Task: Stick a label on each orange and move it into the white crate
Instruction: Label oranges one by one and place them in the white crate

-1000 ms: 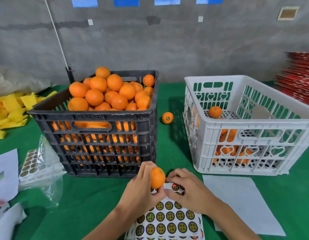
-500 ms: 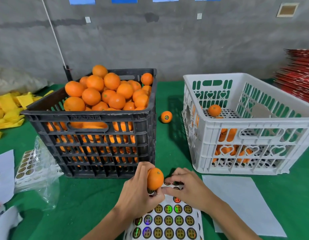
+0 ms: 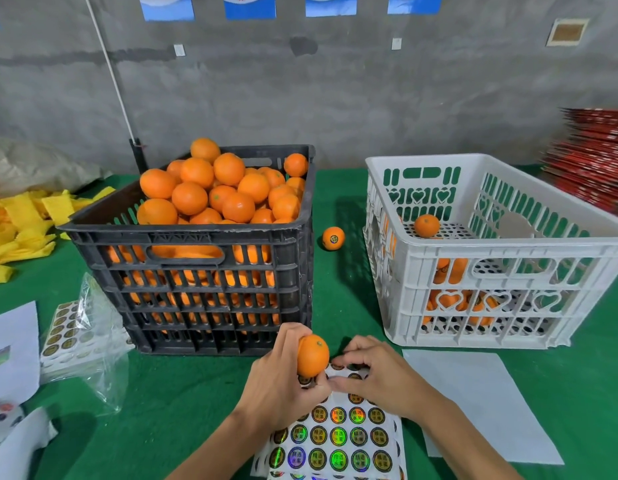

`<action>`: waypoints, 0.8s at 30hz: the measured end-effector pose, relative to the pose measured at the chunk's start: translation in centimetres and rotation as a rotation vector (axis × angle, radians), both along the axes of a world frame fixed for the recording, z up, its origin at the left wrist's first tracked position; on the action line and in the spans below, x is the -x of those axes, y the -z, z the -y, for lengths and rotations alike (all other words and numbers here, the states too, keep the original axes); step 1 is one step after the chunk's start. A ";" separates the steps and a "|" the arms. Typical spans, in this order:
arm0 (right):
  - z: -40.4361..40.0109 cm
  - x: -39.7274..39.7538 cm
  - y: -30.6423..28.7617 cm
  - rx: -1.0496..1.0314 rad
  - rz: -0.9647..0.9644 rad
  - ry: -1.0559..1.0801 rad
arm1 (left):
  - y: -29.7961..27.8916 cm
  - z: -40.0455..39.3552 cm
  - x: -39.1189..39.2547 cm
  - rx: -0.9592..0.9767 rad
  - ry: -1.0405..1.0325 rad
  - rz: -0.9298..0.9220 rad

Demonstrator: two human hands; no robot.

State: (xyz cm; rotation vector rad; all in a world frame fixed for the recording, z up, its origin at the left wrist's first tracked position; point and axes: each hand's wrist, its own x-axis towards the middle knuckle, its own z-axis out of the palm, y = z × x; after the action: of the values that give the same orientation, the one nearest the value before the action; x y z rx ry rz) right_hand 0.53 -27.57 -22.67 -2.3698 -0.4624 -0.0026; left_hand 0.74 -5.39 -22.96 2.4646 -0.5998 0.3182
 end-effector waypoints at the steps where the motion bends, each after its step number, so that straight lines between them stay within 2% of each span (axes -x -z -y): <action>1: 0.0 0.0 0.0 0.015 0.002 -0.010 | 0.0 0.0 0.0 0.005 -0.001 -0.003; 8: -0.2 0.2 -0.2 0.093 0.139 -0.051 | -0.1 0.0 0.3 0.051 0.000 0.006; 13: -0.8 0.5 0.4 -0.219 -0.043 0.113 | -0.1 0.0 0.3 0.056 -0.005 0.009; 19: -1.3 0.5 0.3 -0.315 -0.085 0.240 | -0.2 0.0 0.4 0.054 -0.007 0.015; 21: -1.7 0.7 -0.4 -0.373 -0.021 0.303 | -0.7 0.1 0.4 0.044 0.003 0.039; 24: -2.2 1.2 -2.4 -0.475 0.176 0.360 | -2.4 0.9 0.5 0.025 0.022 0.108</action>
State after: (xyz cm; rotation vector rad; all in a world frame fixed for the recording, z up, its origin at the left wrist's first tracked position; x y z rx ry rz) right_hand -0.71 -25.42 -20.30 -1.9565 -0.0914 -0.4408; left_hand 0.24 -6.26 -20.55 2.4269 -0.6637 0.4498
